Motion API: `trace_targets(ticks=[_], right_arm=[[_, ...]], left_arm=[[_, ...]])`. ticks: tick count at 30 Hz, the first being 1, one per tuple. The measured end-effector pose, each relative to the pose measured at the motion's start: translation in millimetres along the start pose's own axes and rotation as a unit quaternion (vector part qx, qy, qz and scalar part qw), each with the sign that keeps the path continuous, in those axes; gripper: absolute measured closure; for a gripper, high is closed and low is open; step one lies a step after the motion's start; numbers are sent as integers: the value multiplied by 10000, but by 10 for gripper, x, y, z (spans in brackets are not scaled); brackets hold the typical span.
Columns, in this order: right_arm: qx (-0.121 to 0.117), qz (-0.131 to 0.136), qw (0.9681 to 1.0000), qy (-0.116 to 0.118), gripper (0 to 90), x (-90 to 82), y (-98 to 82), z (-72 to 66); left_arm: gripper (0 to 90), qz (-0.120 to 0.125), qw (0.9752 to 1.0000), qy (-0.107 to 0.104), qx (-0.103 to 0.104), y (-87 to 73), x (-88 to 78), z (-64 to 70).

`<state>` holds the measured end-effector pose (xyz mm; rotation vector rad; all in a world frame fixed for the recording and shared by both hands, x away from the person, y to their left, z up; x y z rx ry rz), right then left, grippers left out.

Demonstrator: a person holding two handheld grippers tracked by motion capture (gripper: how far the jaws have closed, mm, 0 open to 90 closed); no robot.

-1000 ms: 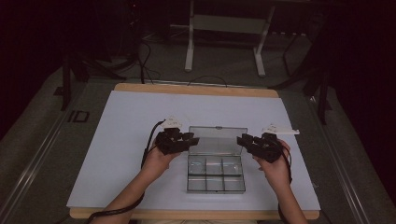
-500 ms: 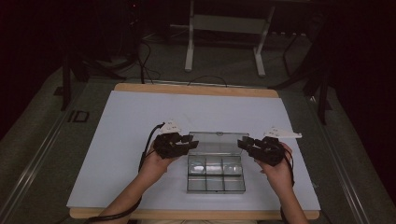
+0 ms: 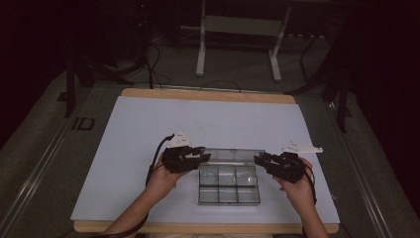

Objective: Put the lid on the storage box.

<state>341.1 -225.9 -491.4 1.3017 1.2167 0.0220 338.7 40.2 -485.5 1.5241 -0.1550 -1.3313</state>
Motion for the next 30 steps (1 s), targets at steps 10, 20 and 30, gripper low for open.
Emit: trace_targets(ticks=[10,20,30], right_arm=[[70,-90,9999,67,644,-3,-123,7],[58,-119,9998,130,630,-10,-160,-19],[17,-174,9996,217,608,-19,-209,-17]], left_arm=[[628,-81,9999,-7,68,-86,14,66],[611,-81,9999,32,109,-158,2,101],[604,-128,9998,23,161,-199,-3,134]])
Point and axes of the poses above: each handheld gripper's, and its own axes: x roughly forward along the jaws, y roughly out of its top, z roughly to its right, the point moved 6 cm from there along x, roughly forward along the jaws, and after that the axes turned 12 degrees about -z, right-handed, at the moved point
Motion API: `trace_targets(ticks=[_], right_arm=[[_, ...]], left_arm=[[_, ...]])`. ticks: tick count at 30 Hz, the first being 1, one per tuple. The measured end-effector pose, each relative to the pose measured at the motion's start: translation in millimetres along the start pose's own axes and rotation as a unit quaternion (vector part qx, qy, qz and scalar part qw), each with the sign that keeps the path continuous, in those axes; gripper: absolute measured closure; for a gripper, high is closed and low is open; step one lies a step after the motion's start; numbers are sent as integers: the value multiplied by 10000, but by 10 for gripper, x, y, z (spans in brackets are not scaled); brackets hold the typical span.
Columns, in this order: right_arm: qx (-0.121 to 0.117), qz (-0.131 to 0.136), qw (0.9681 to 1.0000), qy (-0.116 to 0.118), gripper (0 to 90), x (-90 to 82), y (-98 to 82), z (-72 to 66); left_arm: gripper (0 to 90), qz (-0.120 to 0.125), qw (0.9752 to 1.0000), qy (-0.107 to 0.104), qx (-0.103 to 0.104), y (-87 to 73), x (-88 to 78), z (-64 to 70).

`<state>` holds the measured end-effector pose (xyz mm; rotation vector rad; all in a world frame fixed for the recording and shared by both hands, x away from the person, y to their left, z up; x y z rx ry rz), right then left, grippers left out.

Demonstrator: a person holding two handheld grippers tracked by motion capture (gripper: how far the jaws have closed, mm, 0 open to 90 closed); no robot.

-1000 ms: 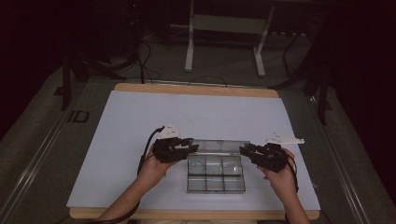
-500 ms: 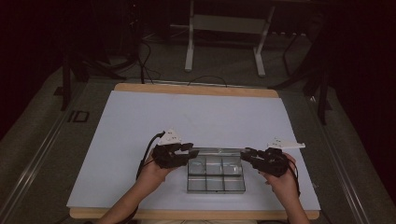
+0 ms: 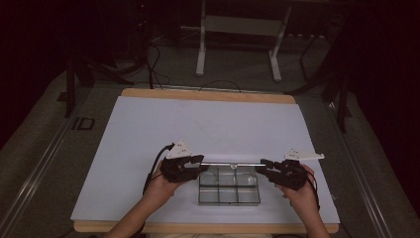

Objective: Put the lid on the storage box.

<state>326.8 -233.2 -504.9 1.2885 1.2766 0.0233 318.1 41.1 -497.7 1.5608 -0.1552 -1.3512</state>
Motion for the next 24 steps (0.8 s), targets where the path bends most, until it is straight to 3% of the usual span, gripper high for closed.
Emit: trace_targets(ticks=[13,24], right_arm=[[9,-94,10000,-10,584,6,-87,20],[17,-165,9999,-10,573,55,-172,33]], left_arm=[[567,-43,9999,36,145,-100,-4,26],[562,-213,9997,-17,141,-228,40,19]])
Point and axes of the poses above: each handheld gripper's, and its own axes: x roughly forward along the jaws, y roughly out of its top, z roughly to its right, the point moved 6 cm from there along x, roughly forward along the jaws, and after that the axes turned 12 degrees about -z, right-handed, at the moved point
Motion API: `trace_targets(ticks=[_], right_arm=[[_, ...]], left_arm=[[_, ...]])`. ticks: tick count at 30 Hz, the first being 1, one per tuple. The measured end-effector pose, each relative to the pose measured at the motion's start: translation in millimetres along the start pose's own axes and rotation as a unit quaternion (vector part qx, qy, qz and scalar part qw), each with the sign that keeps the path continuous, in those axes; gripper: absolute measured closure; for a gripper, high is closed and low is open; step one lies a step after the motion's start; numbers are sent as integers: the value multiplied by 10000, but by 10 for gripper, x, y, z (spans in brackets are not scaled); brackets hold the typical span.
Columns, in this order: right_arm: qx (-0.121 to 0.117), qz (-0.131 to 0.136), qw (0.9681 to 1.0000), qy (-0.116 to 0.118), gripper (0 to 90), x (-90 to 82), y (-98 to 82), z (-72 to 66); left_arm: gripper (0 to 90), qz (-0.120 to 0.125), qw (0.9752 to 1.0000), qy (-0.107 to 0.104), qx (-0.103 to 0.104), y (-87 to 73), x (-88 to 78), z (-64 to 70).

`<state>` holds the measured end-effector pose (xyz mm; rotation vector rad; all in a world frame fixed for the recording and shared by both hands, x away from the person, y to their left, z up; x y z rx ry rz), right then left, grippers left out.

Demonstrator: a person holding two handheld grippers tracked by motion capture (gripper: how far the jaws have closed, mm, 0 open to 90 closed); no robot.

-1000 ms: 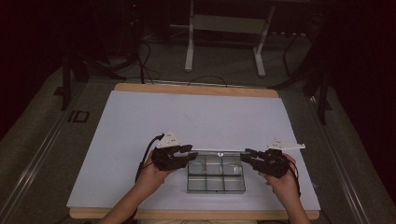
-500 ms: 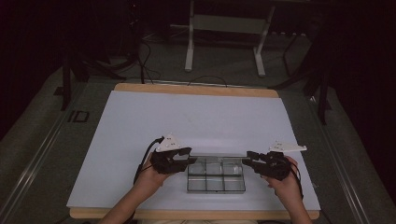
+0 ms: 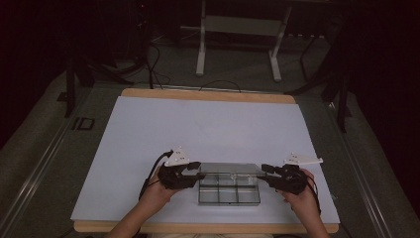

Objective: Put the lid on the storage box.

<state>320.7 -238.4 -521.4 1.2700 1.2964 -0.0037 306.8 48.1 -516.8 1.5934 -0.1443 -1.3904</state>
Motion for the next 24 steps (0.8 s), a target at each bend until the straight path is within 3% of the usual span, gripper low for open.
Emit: trace_targets(ticks=[10,24], right_arm=[[-49,-76,9999,-60,541,41,-50,27],[101,-141,9998,-89,527,51,-147,83]], left_arm=[[562,-43,10000,51,19,-55,-9,-1],[562,-209,9997,91,15,-162,24,-15]])
Point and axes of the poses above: each handheld gripper's, and its own axes: x roughly forward along the jaws, y roughly out of its top, z roughly to its right, the point moved 6 cm from there along x, roughly forward along the jaws, and after that the axes turned 12 degrees about -z, right-handed, at the moved point
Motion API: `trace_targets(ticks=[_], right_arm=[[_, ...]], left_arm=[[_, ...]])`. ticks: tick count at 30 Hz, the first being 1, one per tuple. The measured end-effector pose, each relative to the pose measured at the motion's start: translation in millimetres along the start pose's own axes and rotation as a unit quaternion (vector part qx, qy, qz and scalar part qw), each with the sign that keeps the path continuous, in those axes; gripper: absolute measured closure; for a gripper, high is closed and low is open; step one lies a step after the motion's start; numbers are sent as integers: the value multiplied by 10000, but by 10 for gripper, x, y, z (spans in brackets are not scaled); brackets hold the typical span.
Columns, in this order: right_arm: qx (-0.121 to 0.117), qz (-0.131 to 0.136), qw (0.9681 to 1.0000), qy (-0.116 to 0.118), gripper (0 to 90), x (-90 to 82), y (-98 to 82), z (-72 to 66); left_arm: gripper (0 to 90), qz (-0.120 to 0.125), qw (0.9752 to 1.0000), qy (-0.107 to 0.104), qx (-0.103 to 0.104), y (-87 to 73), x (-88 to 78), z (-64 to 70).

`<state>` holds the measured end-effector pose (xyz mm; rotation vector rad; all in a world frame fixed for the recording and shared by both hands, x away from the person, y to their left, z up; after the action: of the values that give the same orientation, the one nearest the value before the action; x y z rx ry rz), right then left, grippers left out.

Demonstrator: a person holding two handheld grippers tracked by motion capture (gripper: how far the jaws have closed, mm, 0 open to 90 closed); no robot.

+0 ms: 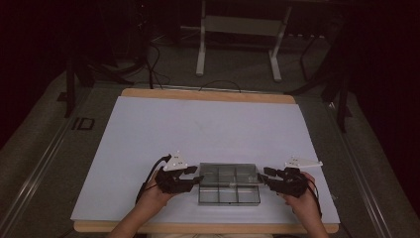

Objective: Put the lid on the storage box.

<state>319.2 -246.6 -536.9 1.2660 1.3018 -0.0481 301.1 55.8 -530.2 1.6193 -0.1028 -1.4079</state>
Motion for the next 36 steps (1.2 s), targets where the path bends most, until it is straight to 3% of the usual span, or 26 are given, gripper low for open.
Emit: trace_targets(ticks=[7,13,36], right_arm=[[46,-61,10000,-19,525,21,-38,26],[-44,-124,9999,-111,525,26,-66,26],[-113,-273,9993,-216,525,49,-100,34]], left_arm=[[561,-124,9999,-18,-38,-46,41,-20],[542,-288,9996,-64,55,-75,60,-25],[541,-508,9986,44,167,-133,26,-41]])
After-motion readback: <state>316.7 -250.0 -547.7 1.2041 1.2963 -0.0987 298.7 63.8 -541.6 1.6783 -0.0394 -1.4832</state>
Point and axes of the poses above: each handheld gripper's, and its own axes: x roughly forward along the jaws, y roughly out of its top, z roughly to its right, the point moved 6 cm from there along x, roughly forward along the jaws, and after that the axes turned 12 degrees about -z, right-handed, at the moved point
